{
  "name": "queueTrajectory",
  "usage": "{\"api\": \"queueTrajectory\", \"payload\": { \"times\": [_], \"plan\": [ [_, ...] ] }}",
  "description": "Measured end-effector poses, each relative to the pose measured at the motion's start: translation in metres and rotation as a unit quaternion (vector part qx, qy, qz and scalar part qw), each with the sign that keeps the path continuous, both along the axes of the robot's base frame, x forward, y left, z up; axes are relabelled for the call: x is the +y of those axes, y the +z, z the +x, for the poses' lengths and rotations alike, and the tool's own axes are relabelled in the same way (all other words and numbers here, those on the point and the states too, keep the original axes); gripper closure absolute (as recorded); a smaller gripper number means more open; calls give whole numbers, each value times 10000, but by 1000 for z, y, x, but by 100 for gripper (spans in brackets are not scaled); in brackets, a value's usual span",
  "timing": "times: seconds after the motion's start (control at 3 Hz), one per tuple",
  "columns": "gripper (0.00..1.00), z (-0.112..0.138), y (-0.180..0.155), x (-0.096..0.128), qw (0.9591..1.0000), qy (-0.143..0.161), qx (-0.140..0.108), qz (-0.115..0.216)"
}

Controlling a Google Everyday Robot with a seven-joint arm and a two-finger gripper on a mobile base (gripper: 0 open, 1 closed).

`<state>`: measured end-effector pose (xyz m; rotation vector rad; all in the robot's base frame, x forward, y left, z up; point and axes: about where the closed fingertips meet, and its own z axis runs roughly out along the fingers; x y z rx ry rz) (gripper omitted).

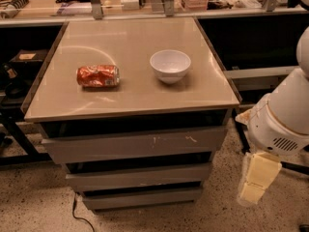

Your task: Open middle drawer

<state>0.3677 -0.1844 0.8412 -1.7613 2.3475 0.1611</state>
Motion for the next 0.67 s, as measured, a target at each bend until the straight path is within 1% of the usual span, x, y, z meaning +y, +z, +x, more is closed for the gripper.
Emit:
{"api": "queueTrajectory", "payload": {
  "times": [0.33,0.67],
  "plan": [
    [0,0,0,0,10000,0,-3,-1],
    [0,-14,-30,10,9997,6,214,92]
  ]
}}
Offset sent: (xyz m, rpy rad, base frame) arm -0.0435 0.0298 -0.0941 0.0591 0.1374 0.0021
